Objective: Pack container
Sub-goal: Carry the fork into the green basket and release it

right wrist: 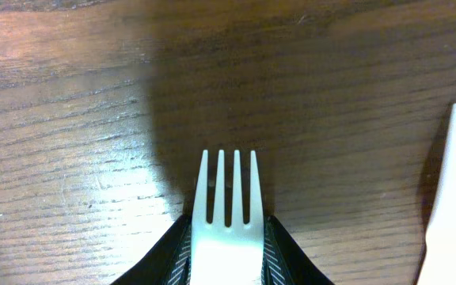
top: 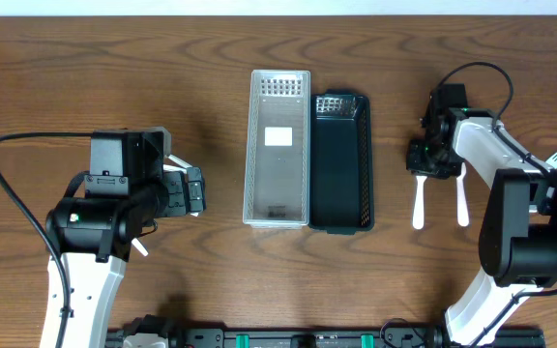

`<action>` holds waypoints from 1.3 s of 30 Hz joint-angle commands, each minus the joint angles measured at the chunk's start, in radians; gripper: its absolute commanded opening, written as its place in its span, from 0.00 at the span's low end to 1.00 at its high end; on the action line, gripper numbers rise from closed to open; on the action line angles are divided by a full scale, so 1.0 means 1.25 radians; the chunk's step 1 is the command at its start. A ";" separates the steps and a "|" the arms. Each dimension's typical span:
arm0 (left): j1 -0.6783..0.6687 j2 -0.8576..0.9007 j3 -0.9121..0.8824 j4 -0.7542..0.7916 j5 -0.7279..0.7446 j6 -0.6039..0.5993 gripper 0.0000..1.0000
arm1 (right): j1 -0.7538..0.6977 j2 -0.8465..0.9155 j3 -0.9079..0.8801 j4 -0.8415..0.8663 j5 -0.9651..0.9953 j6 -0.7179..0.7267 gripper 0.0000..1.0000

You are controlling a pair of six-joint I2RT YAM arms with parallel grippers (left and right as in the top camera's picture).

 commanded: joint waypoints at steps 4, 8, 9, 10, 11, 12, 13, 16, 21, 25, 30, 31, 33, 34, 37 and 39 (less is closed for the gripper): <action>0.004 -0.002 0.012 -0.009 -0.007 0.013 0.98 | 0.013 -0.008 0.097 -0.085 -0.018 0.005 0.01; 0.004 -0.002 0.012 -0.009 -0.007 0.013 0.98 | 0.040 -0.040 0.216 -0.188 -0.019 -0.001 0.01; 0.004 -0.002 0.012 -0.009 -0.007 0.013 0.98 | 0.052 -0.047 0.248 -0.214 -0.019 -0.001 0.01; 0.004 -0.002 0.012 -0.009 -0.007 0.013 0.98 | 0.065 -0.054 0.275 -0.234 -0.020 -0.001 0.01; 0.004 -0.002 0.012 -0.009 -0.007 0.013 0.98 | 0.081 -0.061 0.305 -0.255 -0.020 0.000 0.01; 0.004 -0.002 0.012 -0.009 -0.007 0.013 0.98 | 0.098 -0.066 0.329 -0.270 -0.020 0.003 0.01; 0.004 -0.002 0.012 -0.008 -0.007 0.013 0.98 | 0.118 -0.070 0.354 -0.286 -0.020 0.013 0.01; 0.004 -0.002 0.012 -0.009 -0.007 0.013 0.98 | 0.182 -0.076 0.414 -0.309 -0.023 0.057 0.02; 0.004 -0.002 0.012 -0.008 -0.007 0.013 0.98 | 0.287 -0.074 0.435 -0.283 -0.037 0.095 0.04; 0.004 -0.002 0.012 -0.009 -0.007 0.013 0.98 | 0.334 -0.050 0.403 -0.247 -0.028 0.153 0.04; 0.004 -0.002 0.012 -0.013 -0.007 0.013 0.98 | 0.338 -0.009 0.345 -0.225 -0.029 0.179 0.04; 0.004 -0.002 0.012 -0.013 -0.007 0.013 0.98 | 0.338 0.001 0.332 -0.219 -0.027 0.175 0.05; 0.004 -0.002 0.012 -0.013 -0.007 0.013 0.98 | 0.338 0.024 0.313 -0.212 -0.028 0.165 0.05; 0.004 -0.002 0.012 -0.013 -0.007 0.013 0.98 | 0.339 0.034 0.307 -0.211 -0.028 0.162 0.06; 0.004 -0.002 0.012 -0.014 -0.007 0.013 0.98 | 0.344 0.067 0.302 -0.208 -0.028 0.145 0.06; 0.004 -0.002 0.012 -0.014 -0.007 0.013 0.98 | 0.349 0.076 0.302 -0.204 -0.028 0.143 0.09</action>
